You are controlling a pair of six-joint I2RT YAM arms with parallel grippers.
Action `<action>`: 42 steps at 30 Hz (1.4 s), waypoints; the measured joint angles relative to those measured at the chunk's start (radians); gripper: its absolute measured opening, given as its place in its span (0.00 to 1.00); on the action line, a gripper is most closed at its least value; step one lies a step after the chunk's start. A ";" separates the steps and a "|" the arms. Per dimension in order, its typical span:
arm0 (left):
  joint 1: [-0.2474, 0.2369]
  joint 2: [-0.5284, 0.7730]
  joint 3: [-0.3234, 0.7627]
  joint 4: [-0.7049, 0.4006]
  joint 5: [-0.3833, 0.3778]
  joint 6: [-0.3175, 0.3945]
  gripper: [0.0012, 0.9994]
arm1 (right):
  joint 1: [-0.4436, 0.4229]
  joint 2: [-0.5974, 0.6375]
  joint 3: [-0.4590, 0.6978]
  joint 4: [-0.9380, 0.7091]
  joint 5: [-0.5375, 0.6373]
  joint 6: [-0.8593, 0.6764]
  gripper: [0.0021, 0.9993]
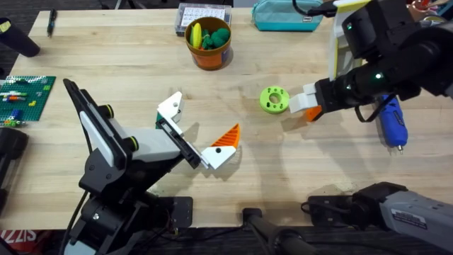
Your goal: Pick up the gripper from the table and insert it into the empty holder that is missing its gripper. Then pick up a screw, insert it into the mounting hole, and use the screwdriver to tighten it. Finally, clean up the table by picking up the vegetable and placing it into the bucket.
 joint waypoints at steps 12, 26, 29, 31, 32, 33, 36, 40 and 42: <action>0.000 0.005 0.002 0.009 0.000 0.000 0.99 | 0.000 -0.053 0.058 -0.014 0.099 0.003 0.94; 0.000 0.005 0.002 0.009 -0.002 0.000 0.99 | -0.010 0.007 0.040 -0.095 0.104 0.117 0.94; 0.000 0.005 0.002 0.009 -0.002 0.000 0.99 | -0.029 0.040 0.023 -0.088 0.104 0.123 0.94; 0.000 0.005 0.002 0.009 -0.002 0.000 0.99 | -0.041 0.059 0.021 -0.086 0.097 0.123 0.94; 0.000 0.005 0.002 0.009 -0.002 0.000 0.99 | -0.047 0.067 0.021 -0.086 0.093 0.123 0.94; 0.000 0.005 0.002 0.009 -0.002 0.000 0.99 | -0.054 0.074 0.021 -0.085 0.085 0.123 0.94; 0.000 0.005 0.002 0.009 -0.002 0.000 0.99 | -0.068 0.097 0.020 -0.079 0.064 0.119 0.94; 0.000 0.005 0.002 0.009 -0.002 0.000 0.99 | -0.074 0.133 0.020 -0.057 0.048 0.106 0.94; 0.000 0.005 0.002 0.009 -0.002 0.000 0.99 | -0.074 0.152 0.020 -0.056 0.045 0.100 0.91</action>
